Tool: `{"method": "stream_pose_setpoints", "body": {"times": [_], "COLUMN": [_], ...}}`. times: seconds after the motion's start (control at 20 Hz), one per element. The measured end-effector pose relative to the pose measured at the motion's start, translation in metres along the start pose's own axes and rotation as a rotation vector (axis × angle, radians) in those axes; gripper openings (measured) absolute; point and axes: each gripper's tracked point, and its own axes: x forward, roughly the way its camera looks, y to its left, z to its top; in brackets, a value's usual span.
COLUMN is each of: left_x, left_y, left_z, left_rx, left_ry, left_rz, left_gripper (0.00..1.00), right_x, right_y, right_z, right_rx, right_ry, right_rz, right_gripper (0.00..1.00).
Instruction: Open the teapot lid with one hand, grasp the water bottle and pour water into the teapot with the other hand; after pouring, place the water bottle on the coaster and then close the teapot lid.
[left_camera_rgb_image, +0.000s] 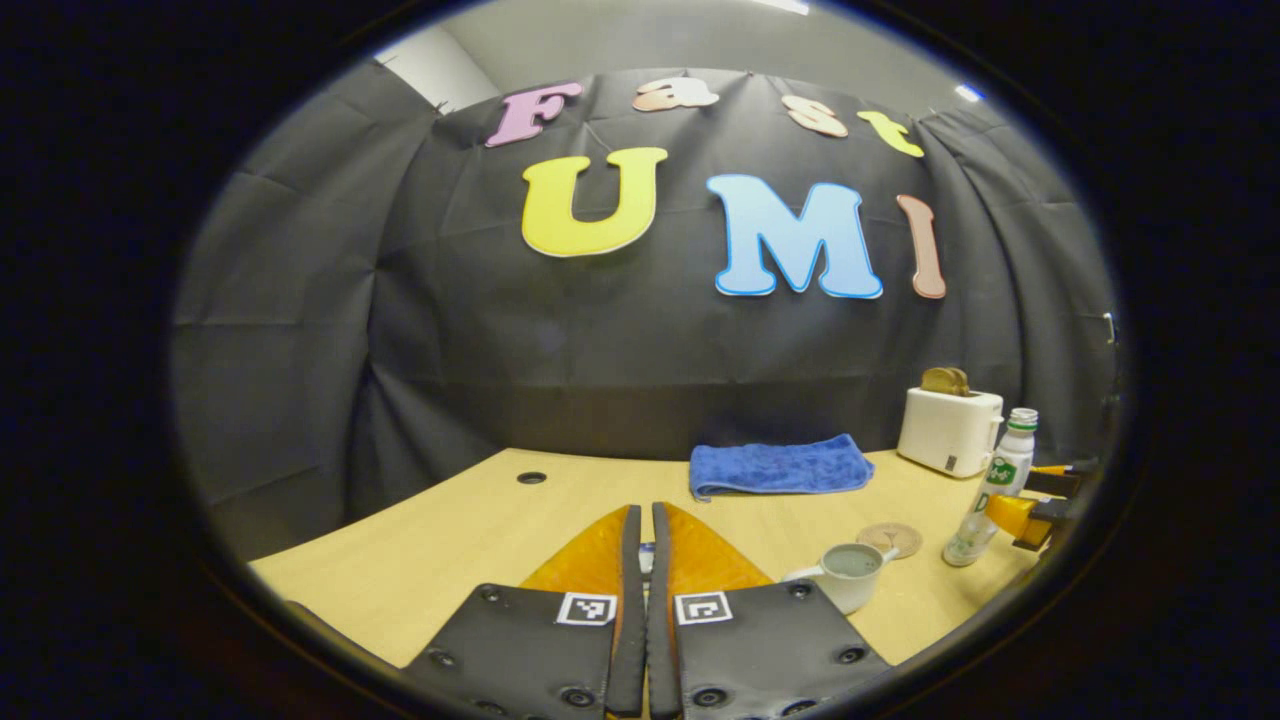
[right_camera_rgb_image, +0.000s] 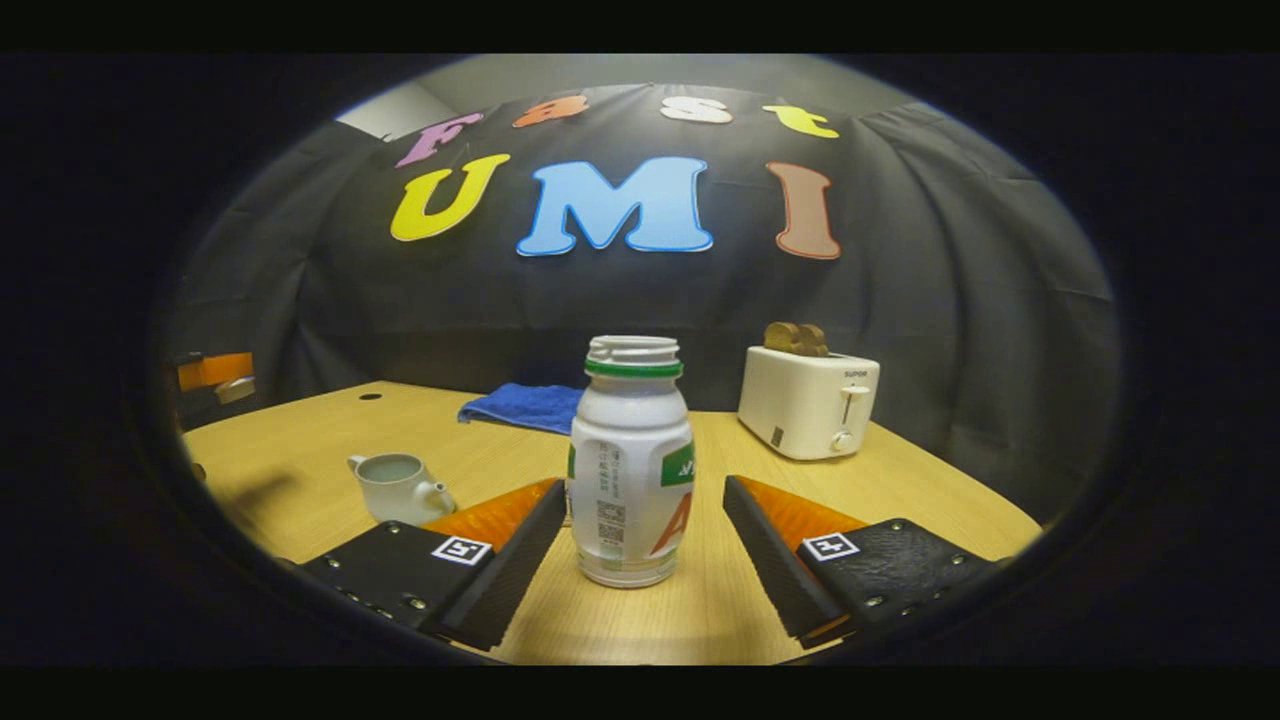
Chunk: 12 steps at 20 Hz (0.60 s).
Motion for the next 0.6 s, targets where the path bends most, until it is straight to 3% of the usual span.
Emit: {"method": "stream_pose_setpoints", "body": {"times": [0.15,0.3,0.45,0.6], "left_x": [-0.003,-0.005,-0.006,-0.005], "left_y": [0.007,0.011,0.014,0.015], "left_z": [-0.005,-0.009,-0.014,-0.017], "left_rx": [-0.003,-0.001,-0.005,-0.014], "left_ry": [0.008,0.016,0.022,0.03], "left_rz": [0.01,0.013,0.014,0.012], "left_gripper": [0.11,0.07,0.11,0.07], "right_x": [0.008,0.013,0.017,0.016], "right_y": [0.002,0.001,0.004,0.002], "right_z": [-0.007,-0.014,-0.02,-0.017], "right_rx": [0.023,0.03,0.028,0.021], "right_ry": [0.022,0.044,0.07,0.076], "right_rz": [0.016,0.018,0.022,0.01], "right_gripper": [0.94,0.92,0.79,0.75]}}
